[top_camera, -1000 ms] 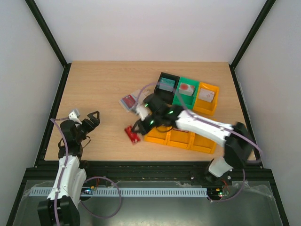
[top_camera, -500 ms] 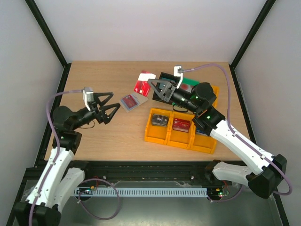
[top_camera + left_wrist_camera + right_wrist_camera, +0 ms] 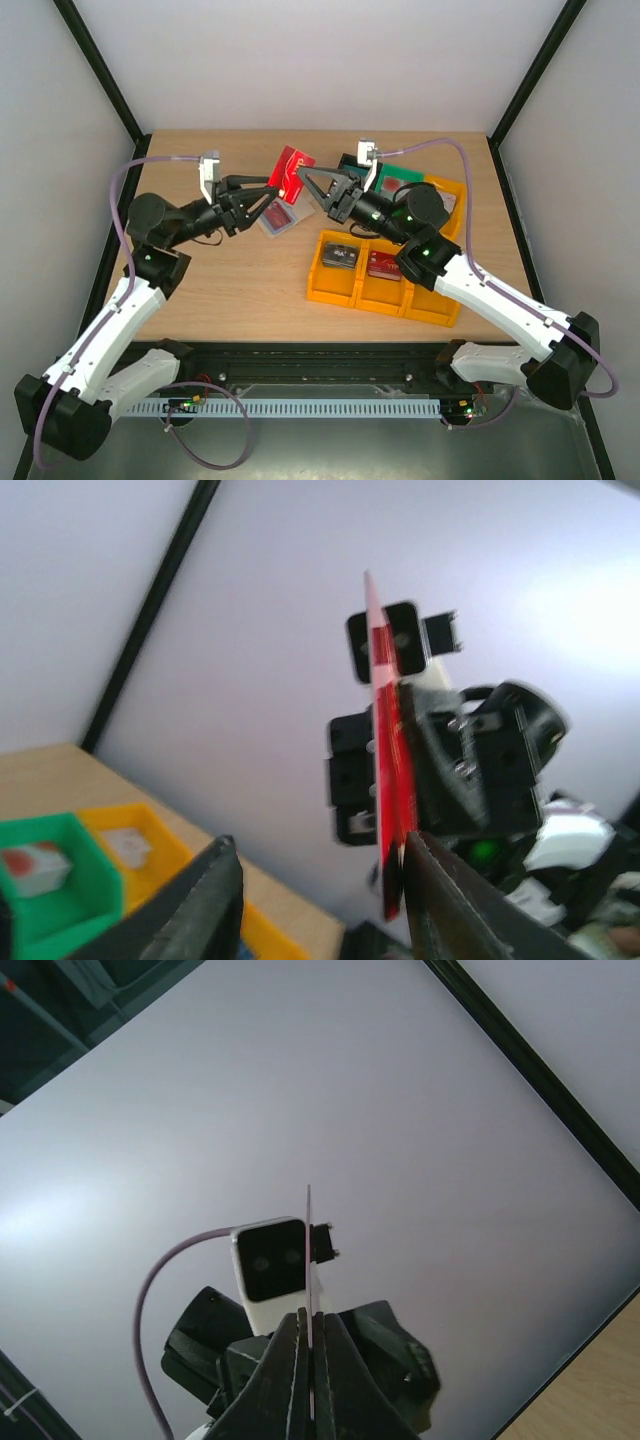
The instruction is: Take the credit cards out of the card holder
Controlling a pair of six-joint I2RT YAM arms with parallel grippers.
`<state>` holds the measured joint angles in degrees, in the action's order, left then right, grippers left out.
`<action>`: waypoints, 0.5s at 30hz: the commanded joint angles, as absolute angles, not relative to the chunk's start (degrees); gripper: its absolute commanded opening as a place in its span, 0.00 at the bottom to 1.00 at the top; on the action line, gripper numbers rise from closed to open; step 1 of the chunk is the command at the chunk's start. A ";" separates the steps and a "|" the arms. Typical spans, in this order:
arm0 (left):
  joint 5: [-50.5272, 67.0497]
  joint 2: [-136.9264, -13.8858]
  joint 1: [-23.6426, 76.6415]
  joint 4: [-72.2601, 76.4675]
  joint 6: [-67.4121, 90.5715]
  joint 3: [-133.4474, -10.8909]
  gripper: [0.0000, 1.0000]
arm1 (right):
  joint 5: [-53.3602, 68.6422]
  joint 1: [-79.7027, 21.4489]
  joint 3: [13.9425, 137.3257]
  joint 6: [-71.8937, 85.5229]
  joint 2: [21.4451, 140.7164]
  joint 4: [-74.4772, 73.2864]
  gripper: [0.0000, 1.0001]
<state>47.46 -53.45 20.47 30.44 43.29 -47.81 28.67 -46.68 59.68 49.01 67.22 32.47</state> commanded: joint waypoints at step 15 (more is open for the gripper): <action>44.89 -51.58 21.07 20.80 43.45 -52.12 0.02 | 19.40 -45.89 67.99 27.46 63.64 6.89 0.57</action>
